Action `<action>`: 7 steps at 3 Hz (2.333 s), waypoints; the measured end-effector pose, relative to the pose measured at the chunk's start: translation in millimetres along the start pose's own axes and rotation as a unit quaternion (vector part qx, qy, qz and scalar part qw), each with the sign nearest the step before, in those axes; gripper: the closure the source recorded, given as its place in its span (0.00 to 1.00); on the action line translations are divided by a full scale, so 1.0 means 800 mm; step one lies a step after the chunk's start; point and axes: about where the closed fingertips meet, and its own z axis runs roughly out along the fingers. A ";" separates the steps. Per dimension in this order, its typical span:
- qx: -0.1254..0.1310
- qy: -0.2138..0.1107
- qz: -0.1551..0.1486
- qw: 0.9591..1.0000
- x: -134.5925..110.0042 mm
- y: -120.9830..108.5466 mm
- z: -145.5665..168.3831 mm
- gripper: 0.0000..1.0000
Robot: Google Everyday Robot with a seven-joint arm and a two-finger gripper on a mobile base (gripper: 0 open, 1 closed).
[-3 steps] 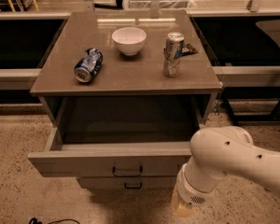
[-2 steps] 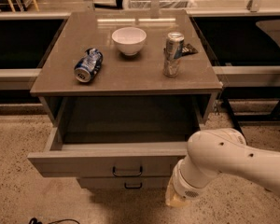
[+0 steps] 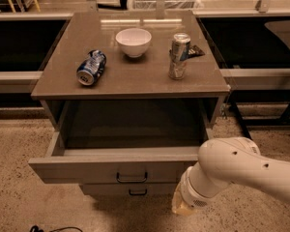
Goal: Close top drawer
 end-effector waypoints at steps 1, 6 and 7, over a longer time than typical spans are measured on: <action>0.053 0.004 -0.003 0.999 0.006 -0.007 -0.002 1.00; 0.195 -0.053 -0.031 0.979 -0.016 -0.086 -0.024 0.34; 0.195 -0.053 -0.031 0.979 -0.016 -0.086 -0.024 0.12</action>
Offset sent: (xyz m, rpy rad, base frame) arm 0.0920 -0.0001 0.0173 0.0521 -0.5200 -0.0954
